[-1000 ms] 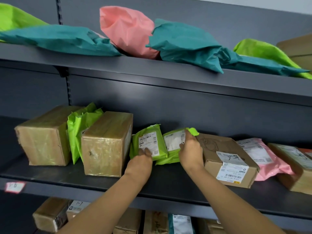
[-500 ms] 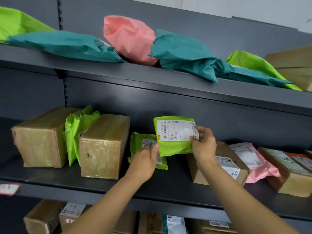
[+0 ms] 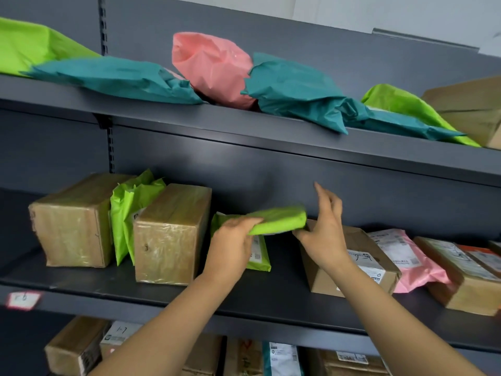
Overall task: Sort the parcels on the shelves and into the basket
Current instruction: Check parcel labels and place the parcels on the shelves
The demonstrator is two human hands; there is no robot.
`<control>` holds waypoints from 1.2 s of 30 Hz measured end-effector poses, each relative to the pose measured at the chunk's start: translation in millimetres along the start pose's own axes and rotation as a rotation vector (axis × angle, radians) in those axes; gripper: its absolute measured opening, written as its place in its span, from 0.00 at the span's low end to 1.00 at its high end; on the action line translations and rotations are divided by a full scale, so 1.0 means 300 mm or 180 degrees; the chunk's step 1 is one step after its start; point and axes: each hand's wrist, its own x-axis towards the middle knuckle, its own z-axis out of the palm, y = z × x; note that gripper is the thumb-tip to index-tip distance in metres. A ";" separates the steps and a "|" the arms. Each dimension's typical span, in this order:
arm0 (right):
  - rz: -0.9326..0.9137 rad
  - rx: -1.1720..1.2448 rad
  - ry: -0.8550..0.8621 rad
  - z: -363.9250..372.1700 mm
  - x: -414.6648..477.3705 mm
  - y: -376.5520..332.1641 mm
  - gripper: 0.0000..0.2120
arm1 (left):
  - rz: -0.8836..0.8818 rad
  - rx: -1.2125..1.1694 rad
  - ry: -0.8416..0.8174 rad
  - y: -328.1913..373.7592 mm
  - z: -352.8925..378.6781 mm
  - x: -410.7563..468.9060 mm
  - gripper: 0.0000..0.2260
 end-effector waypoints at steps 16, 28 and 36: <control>0.0548 -0.0072 -0.0477 -0.049 0.027 0.040 0.32 | -0.1842 -0.1441 0.0348 0.024 0.028 0.065 0.20; -0.1030 -0.2542 -0.1666 0.046 -0.032 0.046 0.35 | -0.2932 -0.1804 -0.0170 -0.037 0.120 0.185 0.26; 0.0112 -0.1887 -0.0775 0.064 0.051 0.034 0.21 | -0.1314 0.1399 -0.2329 -0.074 0.110 0.057 0.26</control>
